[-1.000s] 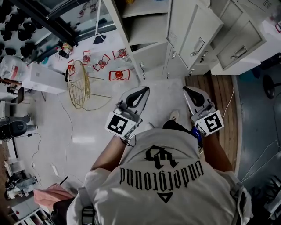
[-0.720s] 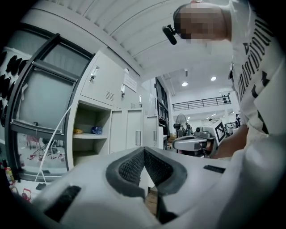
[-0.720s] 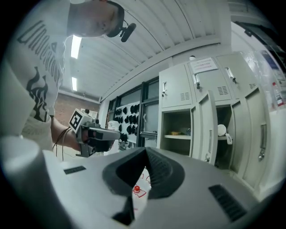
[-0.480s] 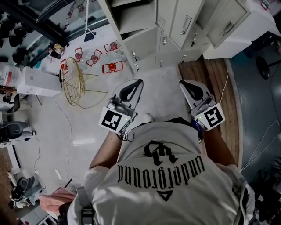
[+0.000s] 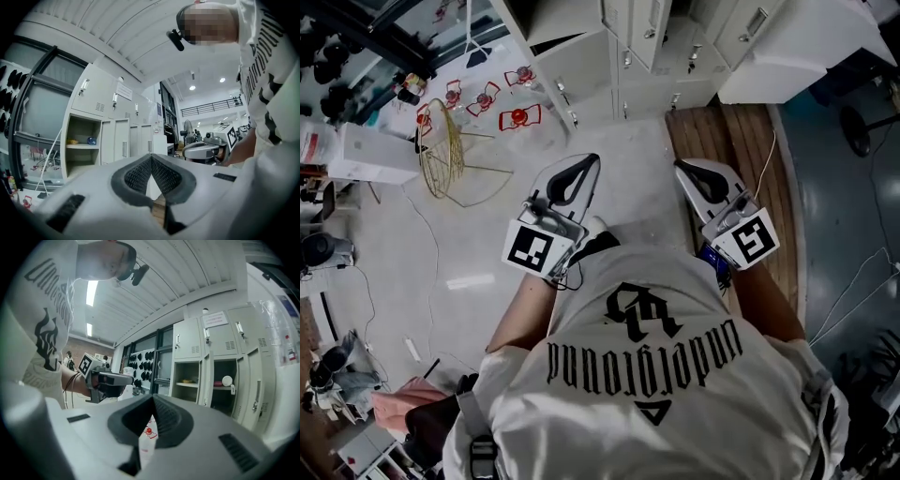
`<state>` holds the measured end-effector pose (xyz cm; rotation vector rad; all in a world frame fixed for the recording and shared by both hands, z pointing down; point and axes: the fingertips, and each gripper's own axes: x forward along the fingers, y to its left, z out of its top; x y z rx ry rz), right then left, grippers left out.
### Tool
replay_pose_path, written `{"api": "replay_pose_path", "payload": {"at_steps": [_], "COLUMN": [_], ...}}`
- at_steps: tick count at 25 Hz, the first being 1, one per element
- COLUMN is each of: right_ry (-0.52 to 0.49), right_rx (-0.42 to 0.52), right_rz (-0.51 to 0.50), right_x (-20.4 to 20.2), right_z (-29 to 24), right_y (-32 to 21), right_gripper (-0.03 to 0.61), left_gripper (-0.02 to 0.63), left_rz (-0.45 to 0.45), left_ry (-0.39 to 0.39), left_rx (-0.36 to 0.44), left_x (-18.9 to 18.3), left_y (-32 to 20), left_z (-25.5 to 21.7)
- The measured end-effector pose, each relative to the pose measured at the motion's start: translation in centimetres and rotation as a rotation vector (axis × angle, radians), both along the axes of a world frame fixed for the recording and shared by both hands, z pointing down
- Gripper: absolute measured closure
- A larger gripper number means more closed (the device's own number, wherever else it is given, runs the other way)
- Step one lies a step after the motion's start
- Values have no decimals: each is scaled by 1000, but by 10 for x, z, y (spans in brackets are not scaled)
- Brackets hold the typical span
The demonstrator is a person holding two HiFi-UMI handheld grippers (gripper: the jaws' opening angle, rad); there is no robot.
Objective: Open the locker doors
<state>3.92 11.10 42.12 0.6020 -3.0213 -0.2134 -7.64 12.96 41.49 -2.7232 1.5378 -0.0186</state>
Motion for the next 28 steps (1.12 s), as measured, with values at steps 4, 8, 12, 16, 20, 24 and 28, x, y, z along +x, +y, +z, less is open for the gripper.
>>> {"api": "replay_pose_path", "payload": {"at_steps": [4, 8, 12, 16, 20, 24, 28], "right_ry": [17, 14, 26, 31, 41, 51, 38], "right_rx": [-33, -30, -60, -59, -61, -58, -46], "right_rz": [-15, -25, -42, -48, -46, -48, -49], "right_x": [34, 69, 95, 114, 130, 140, 143], "right_z": [5, 9, 19, 23, 32, 32, 28], "right_y": [22, 47, 70, 86, 93, 99, 100], "right_gripper": [574, 574, 574, 574, 574, 574, 574], "left_gripper": [607, 607, 607, 607, 607, 607, 607], "left_rz": [-8, -10, -7, -14, -28, -34, -58], "left_ry": [-6, -9, -17, 1, -9, -10, -12], "left_rx": [-3, 31, 36, 81, 27, 57, 25], "left_x": [37, 71, 104, 121, 131, 135, 132], "left_y": [21, 44, 65, 82, 94, 104, 109], "left_z": [0, -3, 0, -1, 14, 11, 18]}}
